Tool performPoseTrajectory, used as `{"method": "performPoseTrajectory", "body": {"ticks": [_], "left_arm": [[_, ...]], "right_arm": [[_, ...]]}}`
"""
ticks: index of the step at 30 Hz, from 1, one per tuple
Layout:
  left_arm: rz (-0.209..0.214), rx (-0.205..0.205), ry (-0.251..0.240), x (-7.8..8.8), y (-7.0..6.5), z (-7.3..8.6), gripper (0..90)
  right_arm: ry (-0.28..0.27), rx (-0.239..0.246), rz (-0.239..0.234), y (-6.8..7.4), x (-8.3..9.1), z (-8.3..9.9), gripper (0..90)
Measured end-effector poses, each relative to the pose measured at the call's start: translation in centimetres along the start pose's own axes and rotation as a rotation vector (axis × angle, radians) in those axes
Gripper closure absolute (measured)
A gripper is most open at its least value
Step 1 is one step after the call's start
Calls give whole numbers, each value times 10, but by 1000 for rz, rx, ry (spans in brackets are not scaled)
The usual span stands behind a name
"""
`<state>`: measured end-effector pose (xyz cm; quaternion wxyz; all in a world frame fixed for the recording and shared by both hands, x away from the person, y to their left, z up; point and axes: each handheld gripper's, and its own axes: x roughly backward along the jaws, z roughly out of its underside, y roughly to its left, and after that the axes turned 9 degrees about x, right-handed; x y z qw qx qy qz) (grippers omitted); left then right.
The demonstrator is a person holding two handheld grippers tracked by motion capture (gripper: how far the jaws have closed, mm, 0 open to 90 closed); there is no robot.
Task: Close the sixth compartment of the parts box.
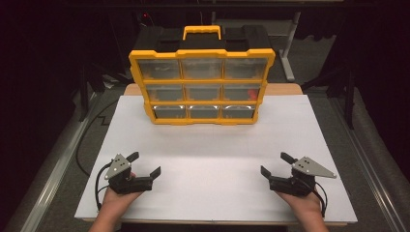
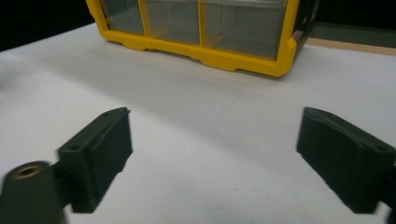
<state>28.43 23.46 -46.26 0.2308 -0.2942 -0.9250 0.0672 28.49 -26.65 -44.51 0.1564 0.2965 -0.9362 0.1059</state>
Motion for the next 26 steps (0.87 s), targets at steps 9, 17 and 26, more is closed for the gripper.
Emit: {"method": "performPoseTrajectory", "body": {"ticks": [9,17,26], "left_arm": [[-3,6,-4,0,1,-1,2],[-6,6,-8,0,2,-1,2],[-11,10,-16,1,2,-1,2]], "right_arm": [[-30,20,44,1,6,0,1],[-25,12,47,-2,5,2,1],[-23,6,50,-4,6,2,1]]}}
